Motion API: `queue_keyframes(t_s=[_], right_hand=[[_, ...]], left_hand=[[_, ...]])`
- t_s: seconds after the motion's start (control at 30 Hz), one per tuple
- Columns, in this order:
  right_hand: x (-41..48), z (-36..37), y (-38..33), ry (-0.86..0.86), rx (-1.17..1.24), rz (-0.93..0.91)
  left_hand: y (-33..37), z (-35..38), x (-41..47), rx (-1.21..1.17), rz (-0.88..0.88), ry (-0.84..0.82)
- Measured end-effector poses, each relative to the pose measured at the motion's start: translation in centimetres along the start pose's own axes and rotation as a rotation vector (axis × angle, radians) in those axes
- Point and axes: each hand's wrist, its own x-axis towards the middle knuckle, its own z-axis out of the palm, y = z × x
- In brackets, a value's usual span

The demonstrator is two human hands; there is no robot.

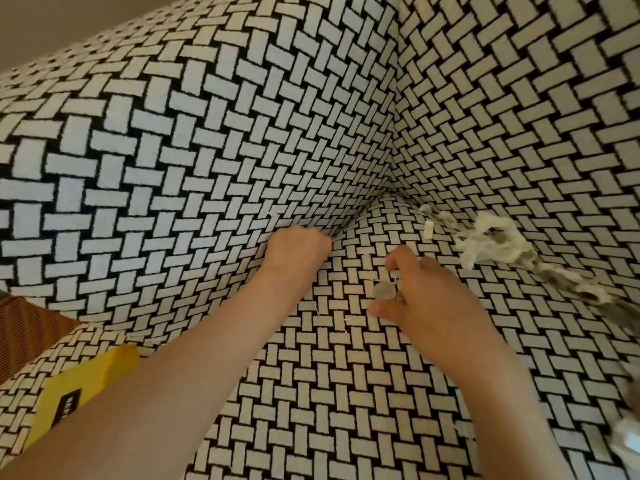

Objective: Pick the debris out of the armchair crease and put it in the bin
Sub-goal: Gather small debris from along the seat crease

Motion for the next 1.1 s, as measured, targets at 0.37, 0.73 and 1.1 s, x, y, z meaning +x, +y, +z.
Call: queue_keyframes(t_s=[0.37,0.73,1.1], right_hand=[[0.6,1.4,-0.9,0.05,-0.08,0.126],[1.9,-0.7,-0.2,0.068,1.17,0.37],[1.6,-2.2,1.7,-0.035,1.563,0.339]], left_hand=[[-2.0,-2.1,-3.4,-0.8,-0.191,0.306],[0.3,-4.2,-4.8,-1.492,0.012,0.129],[3.5,-3.7,-3.5,-1.455,0.024,0.205]])
